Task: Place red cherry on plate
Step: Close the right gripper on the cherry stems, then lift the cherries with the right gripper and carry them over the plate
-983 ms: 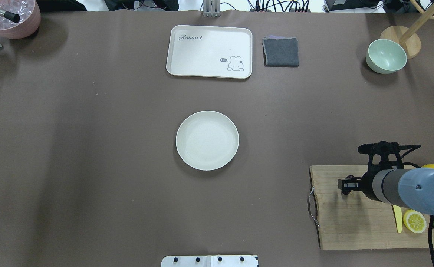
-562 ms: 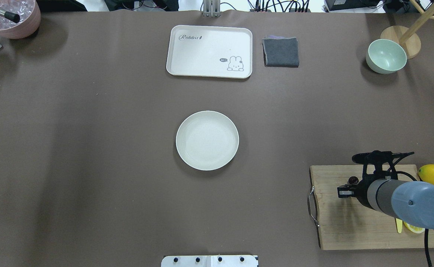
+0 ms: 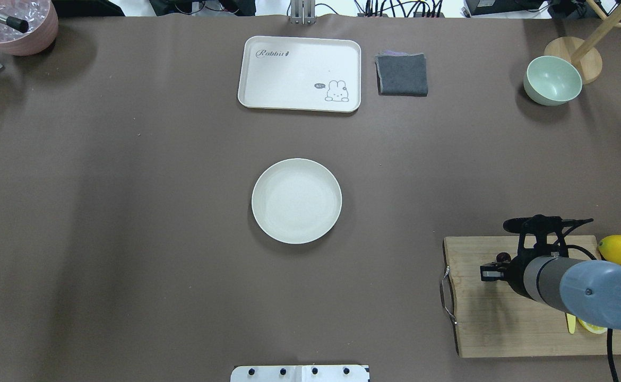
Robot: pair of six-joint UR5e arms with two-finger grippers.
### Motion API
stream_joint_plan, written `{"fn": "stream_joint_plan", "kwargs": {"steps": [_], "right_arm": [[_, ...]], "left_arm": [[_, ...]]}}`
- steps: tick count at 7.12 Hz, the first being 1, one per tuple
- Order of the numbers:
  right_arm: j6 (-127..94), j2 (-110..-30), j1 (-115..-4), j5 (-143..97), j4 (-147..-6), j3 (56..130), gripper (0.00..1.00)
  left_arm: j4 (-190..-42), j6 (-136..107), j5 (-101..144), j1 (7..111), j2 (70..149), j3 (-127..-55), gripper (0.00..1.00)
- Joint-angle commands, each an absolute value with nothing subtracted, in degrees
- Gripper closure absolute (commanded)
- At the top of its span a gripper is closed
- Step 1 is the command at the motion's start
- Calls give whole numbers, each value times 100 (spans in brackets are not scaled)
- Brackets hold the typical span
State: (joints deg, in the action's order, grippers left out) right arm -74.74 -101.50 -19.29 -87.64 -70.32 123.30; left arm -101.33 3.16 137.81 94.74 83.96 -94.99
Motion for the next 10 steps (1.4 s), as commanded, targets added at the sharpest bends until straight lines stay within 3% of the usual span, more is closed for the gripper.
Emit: {"fn": "stream_joint_plan", "kwargs": {"steps": [1,3,5,6,8,10], "right_arm": [[-6692,-10108,-3140,-9812,-7188,12489,100],[-5508,-9331,-4720,-11198,-8385,12559,100],[-4610,-7848,-5788,-11864,-10806,12778,100],[-4458,-7153,-5835,-11865,-11733,12849,100],[-4570,-6445,-5382,-11796,-11962,12815,100],[-5244,-5271,-4400,-11123,-12154,12299,100]], "left_arm": [[-10134,316,13781,9475,8376,-9580,2],[-10186,316,13781,9483,8332,-9606,2],[-10310,308,13790,9483,8271,-9650,2],[-10301,299,13790,9483,8262,-9703,2],[-10292,299,13781,9483,8166,-9747,2],[-10240,212,13825,9483,8174,-9756,2]]}}
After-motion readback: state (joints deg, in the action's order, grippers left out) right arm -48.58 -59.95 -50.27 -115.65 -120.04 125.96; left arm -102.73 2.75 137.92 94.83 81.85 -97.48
